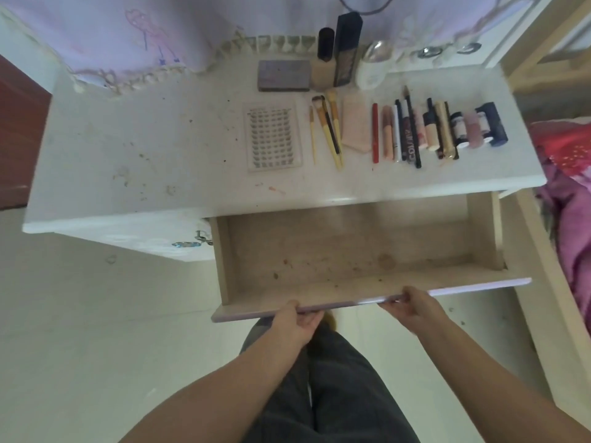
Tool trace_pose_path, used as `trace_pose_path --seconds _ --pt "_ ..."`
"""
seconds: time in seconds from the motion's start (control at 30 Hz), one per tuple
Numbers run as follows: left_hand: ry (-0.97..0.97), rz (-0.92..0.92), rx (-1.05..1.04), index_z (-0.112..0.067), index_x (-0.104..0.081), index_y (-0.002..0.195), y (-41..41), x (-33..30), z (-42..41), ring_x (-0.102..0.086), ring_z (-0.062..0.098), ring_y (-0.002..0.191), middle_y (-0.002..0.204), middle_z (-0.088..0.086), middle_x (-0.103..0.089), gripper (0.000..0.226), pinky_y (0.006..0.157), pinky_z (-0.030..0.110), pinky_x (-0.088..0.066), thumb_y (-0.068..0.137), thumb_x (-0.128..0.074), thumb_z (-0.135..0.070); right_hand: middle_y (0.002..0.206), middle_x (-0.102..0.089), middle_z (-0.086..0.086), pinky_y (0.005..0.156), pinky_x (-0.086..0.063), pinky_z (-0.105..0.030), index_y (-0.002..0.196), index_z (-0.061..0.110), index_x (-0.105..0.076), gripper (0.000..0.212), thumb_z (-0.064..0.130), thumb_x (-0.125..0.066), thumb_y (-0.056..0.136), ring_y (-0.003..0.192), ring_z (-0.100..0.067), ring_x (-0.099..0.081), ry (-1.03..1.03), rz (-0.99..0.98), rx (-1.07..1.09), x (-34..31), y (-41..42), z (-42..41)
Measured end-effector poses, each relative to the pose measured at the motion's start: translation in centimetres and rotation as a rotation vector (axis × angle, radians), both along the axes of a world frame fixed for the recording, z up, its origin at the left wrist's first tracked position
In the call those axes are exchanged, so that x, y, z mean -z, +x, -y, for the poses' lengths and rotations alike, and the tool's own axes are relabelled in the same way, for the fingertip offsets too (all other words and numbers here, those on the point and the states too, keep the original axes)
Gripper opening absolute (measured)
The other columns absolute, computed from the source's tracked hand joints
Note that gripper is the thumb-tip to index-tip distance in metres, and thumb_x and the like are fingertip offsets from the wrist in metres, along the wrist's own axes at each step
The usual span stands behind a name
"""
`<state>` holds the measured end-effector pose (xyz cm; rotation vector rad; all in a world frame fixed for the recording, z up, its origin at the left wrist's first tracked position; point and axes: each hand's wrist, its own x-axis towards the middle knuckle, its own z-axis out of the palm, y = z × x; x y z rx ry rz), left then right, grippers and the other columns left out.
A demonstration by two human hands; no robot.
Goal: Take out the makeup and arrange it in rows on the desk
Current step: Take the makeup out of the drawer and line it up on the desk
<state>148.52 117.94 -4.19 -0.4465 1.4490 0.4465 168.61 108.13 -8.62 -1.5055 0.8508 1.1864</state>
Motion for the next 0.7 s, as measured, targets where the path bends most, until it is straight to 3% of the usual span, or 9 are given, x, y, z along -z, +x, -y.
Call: trace_pose_path --seconds 0.13,0.27,0.37,0.43,0.53,0.63,0.7 --pt "-0.008 -0.004 0.021 -0.003 -0.041 0.135 0.2 -1.9 -0.3 -0.048 0.035 0.126 0.135 0.019 -0.050 0.036 0.107 0.051 -0.036 0.099 -0.042 -0.006 0.085 -0.058 -0.022 0.097 -0.039 -0.062 0.084 0.004 -0.043 0.013 -0.002 -0.039 0.095 0.088 -0.038 -0.059 0.038 -0.018 0.029 -2.1 0.3 0.0" --pt "-0.032 -0.055 0.040 -0.002 -0.044 0.133 0.8 -4.2 -0.9 -0.051 0.035 0.122 0.133 0.018 -0.053 0.034 0.102 0.049 -0.042 0.099 -0.043 -0.006 0.117 -0.056 -0.022 0.103 -0.035 -0.061 0.090 0.002 -0.048 0.012 -0.003 -0.038 0.093 0.107 -0.042 -0.053 0.086 -0.056 0.053 -4.4 1.0 -0.6" --pt "-0.056 -0.062 0.014 -0.002 -0.042 0.133 1.0 -5.9 -1.7 -0.049 0.036 0.125 0.132 0.017 -0.053 0.035 0.105 0.049 -0.038 0.098 -0.043 -0.004 0.121 -0.049 -0.019 0.102 -0.039 -0.053 0.101 0.007 -0.044 0.006 0.006 -0.041 0.096 0.122 -0.042 -0.046 0.053 -0.052 0.048 -6.7 1.1 -1.5" --pt "-0.070 -0.061 0.004 -0.003 -0.041 0.135 1.1 -6.4 -3.0 -0.049 0.038 0.124 0.132 0.018 -0.053 0.039 0.104 0.051 -0.039 0.096 -0.046 -0.004 0.125 -0.049 -0.019 0.096 -0.044 -0.046 0.101 0.008 -0.045 0.005 0.011 -0.045 0.097 0.119 -0.039 -0.048 0.059 -0.048 0.026 -8.0 1.0 -2.4" --pt "-0.031 -0.058 0.017 -0.004 -0.042 0.135 1.6 -6.1 -5.4 -0.052 0.037 0.121 0.132 0.019 -0.053 0.041 0.099 0.052 -0.044 0.095 -0.050 -0.003 0.135 -0.044 -0.029 0.095 -0.044 -0.051 0.094 0.002 -0.043 0.005 0.007 -0.043 0.095 0.122 -0.047 -0.046 0.101 -0.009 0.025 -9.1 1.0 -4.2" --pt "0.049 -0.016 0.018 -0.005 -0.044 0.132 2.7 -5.9 -7.7 -0.052 0.036 0.121 0.132 0.017 -0.052 0.039 0.099 0.051 -0.044 0.093 -0.051 -0.002 0.139 -0.035 -0.033 0.104 -0.037 -0.055 0.109 -0.001 -0.037 0.016 -0.002 -0.035 0.093 0.125 -0.052 -0.040 0.168 0.032 0.091 -10.4 1.8 -6.9" --pt "0.130 0.046 0.037 -0.002 -0.044 0.128 3.4 -6.1 -9.5 -0.047 0.034 0.126 0.135 0.017 -0.049 0.033 0.105 0.049 -0.037 0.095 -0.048 -0.003 0.131 -0.039 -0.031 0.094 -0.046 -0.054 0.112 -0.005 -0.037 0.021 -0.005 -0.032 0.092 0.118 -0.050 -0.049 0.195 0.053 0.074 -10.6 2.9 -8.9"
